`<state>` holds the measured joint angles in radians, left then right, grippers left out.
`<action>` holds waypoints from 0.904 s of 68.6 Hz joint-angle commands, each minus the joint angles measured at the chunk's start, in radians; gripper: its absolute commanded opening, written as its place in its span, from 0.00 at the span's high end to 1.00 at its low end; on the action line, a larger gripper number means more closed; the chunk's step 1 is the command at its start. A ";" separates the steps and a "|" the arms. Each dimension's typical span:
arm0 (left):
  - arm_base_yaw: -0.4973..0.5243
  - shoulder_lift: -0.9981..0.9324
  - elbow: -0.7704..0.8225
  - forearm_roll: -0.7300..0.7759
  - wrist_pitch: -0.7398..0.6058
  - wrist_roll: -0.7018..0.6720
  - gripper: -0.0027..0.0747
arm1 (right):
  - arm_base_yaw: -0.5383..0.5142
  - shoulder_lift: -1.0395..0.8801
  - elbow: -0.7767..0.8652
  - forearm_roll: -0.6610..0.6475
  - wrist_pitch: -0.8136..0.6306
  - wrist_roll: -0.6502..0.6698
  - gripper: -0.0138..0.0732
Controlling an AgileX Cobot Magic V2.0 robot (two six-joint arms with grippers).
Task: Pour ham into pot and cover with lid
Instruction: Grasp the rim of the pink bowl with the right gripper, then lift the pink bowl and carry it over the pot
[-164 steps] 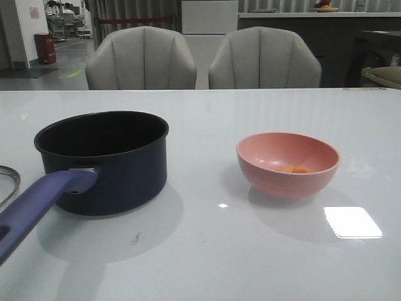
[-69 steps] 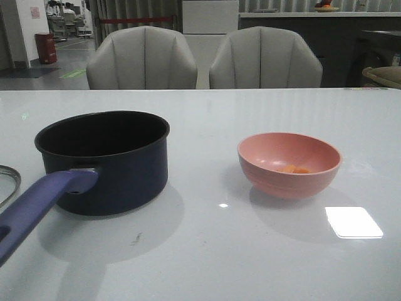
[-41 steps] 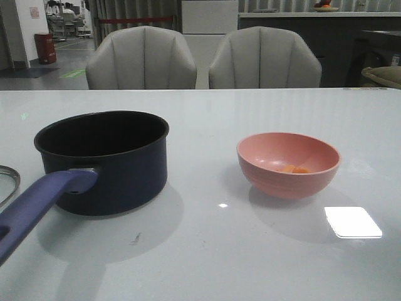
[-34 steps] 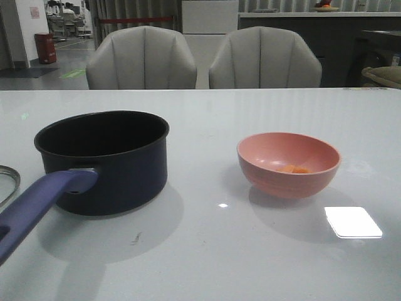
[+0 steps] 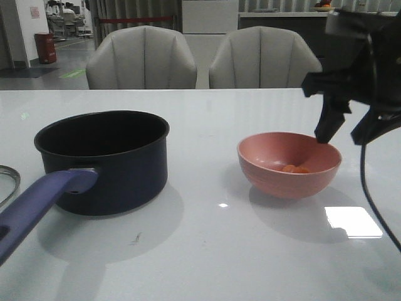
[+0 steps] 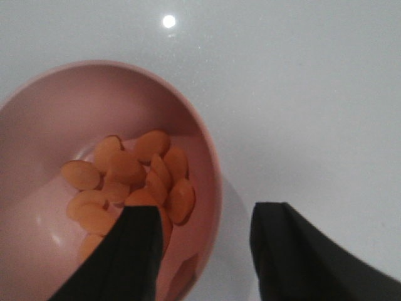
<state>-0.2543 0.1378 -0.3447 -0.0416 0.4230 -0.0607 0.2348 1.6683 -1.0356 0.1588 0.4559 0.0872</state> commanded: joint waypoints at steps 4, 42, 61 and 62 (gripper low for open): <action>-0.008 0.012 -0.027 -0.010 -0.088 0.000 0.17 | 0.001 0.093 -0.125 0.002 0.023 -0.011 0.52; -0.008 0.012 -0.027 -0.010 -0.088 0.000 0.17 | 0.006 0.064 -0.307 0.033 0.003 -0.022 0.69; -0.008 0.012 -0.027 -0.010 -0.088 0.000 0.17 | 0.162 0.087 -0.555 0.032 0.184 -0.115 0.69; -0.008 0.012 -0.027 -0.010 -0.088 0.000 0.17 | 0.172 0.093 -0.566 0.032 0.187 -0.115 0.69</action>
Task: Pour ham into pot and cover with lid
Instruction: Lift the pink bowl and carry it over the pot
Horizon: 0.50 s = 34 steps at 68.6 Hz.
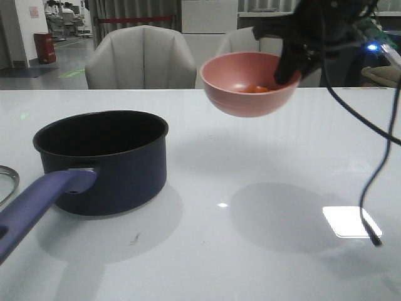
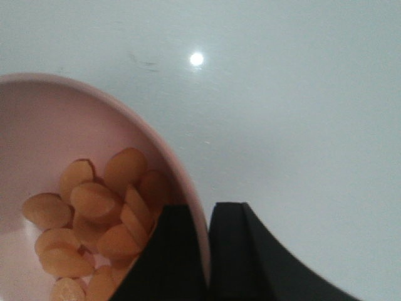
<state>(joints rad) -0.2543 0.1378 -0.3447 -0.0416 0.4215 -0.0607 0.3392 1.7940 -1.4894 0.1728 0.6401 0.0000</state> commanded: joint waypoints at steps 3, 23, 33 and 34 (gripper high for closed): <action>-0.008 0.012 -0.027 -0.010 -0.086 0.000 0.17 | 0.095 -0.019 -0.140 0.018 0.007 -0.027 0.69; -0.008 0.012 -0.027 -0.010 -0.086 0.000 0.17 | 0.218 0.049 -0.203 0.004 -0.321 -0.027 0.69; -0.008 0.012 -0.027 -0.010 -0.086 0.000 0.17 | 0.236 0.039 -0.092 -0.001 -0.630 -0.030 0.69; -0.008 0.012 -0.027 -0.010 -0.086 0.000 0.17 | 0.238 0.039 -0.077 -0.007 -0.664 -0.030 0.69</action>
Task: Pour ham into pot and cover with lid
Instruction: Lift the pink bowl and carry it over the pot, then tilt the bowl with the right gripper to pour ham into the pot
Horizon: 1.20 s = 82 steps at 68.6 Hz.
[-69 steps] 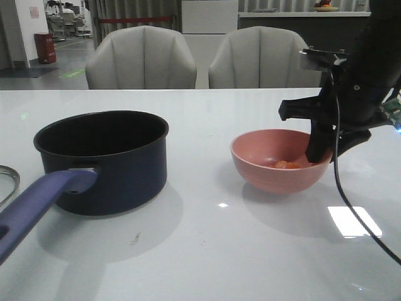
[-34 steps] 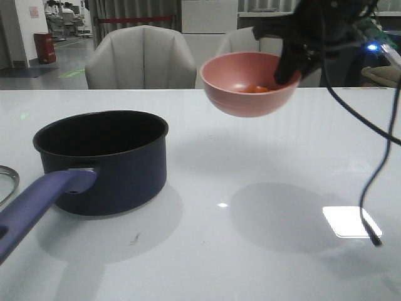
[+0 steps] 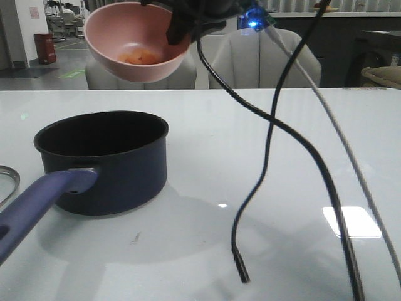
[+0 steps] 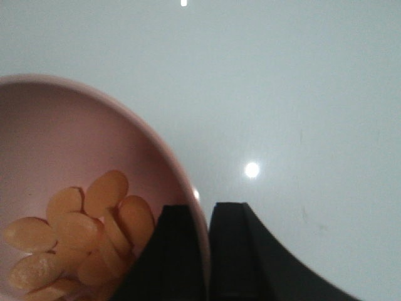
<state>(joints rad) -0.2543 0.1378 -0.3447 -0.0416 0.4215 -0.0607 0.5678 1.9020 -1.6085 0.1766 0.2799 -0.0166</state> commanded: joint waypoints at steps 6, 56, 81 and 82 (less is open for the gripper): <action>-0.008 0.012 -0.027 -0.010 -0.086 0.000 0.17 | 0.027 -0.070 0.137 -0.045 -0.517 -0.014 0.69; -0.008 0.012 -0.027 -0.010 -0.086 0.000 0.17 | 0.098 0.116 0.424 -0.334 -1.529 -0.801 0.69; -0.008 0.012 -0.027 -0.010 -0.086 0.000 0.17 | 0.107 0.136 0.423 -0.247 -1.567 -0.523 0.69; -0.008 0.012 -0.027 -0.010 -0.086 0.000 0.17 | 0.107 0.136 0.423 -0.236 -1.565 -0.463 0.69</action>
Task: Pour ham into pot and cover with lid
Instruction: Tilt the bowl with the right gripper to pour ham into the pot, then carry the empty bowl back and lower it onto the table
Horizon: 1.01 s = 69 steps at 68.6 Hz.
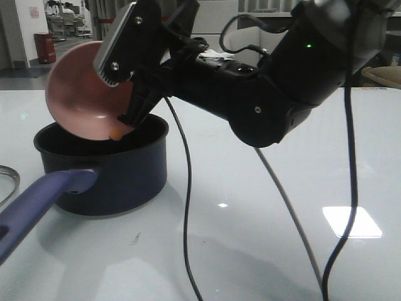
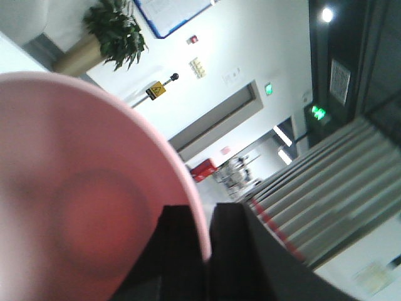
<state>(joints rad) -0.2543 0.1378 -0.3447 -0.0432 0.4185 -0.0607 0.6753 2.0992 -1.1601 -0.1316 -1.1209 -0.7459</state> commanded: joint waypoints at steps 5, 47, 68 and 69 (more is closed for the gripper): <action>-0.008 0.012 -0.027 -0.009 -0.083 0.000 0.17 | 0.000 -0.067 -0.026 0.097 -0.148 0.436 0.69; -0.008 0.012 -0.027 -0.009 -0.083 0.000 0.17 | -0.031 -0.421 -0.026 0.120 0.908 0.969 0.69; -0.008 0.012 -0.027 -0.009 -0.083 0.000 0.17 | -0.200 -0.525 -0.026 0.120 1.374 0.969 0.69; -0.008 0.012 -0.027 -0.009 -0.083 0.000 0.17 | -0.208 -0.525 -0.026 0.120 1.390 0.969 0.69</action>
<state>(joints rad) -0.2543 0.1378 -0.3447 -0.0432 0.4169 -0.0607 0.5267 1.6326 -1.1601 -0.0156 0.1979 0.2228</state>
